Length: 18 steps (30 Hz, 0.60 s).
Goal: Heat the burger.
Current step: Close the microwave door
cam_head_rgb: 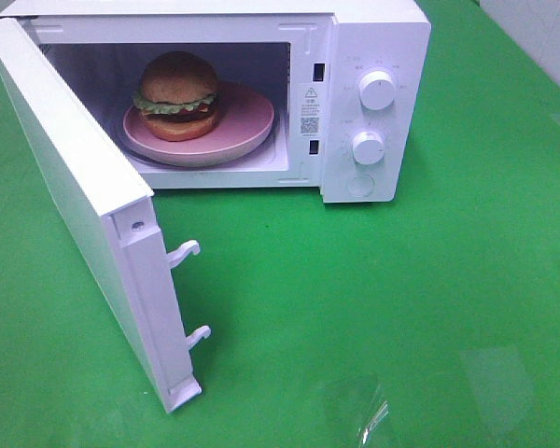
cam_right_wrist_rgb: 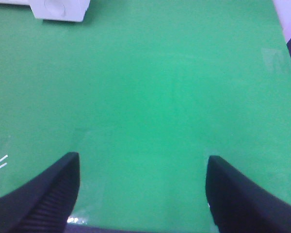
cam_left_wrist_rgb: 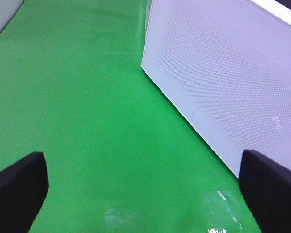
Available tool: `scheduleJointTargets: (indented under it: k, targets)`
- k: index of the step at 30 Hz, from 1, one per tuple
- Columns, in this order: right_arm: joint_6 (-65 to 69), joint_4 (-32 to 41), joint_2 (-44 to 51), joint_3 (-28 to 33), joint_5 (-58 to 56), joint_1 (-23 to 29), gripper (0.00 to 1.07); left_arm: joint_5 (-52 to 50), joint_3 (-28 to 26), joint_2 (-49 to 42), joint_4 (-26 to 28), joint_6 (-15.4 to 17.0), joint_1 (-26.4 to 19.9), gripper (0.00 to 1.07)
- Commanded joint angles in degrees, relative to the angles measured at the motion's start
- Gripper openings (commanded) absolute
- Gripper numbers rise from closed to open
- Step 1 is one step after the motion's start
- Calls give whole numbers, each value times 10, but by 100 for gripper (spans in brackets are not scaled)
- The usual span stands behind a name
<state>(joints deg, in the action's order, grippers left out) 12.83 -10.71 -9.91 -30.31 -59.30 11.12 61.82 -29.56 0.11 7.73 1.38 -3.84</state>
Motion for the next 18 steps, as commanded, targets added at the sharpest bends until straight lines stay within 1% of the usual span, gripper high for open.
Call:
scheduleJointTargets:
  k: [1, 5, 8, 9, 11, 18]
  targets:
    - [-10, 11, 46, 15, 45, -14, 71, -8, 1, -1, -2, -2, -2, 101]
    - [-36, 25, 77, 21, 43, -18, 71, -8, 1, -1, -2, -2, -2, 101]
    - [-40, 28, 83, 21, 44, -18, 71, -8, 1, -1, -2, -2, -2, 101]
    - [-42, 28, 105, 21, 44, -18, 71, -8, 1, -1, -2, -2, -2, 101]
    - [-42, 28, 117, 22, 44, -18, 71, -8, 1, -1, -2, -2, -2, 101]
    - [-43, 28, 116, 22, 44, -18, 71, -8, 1, 0, -2, -2, -2, 101]
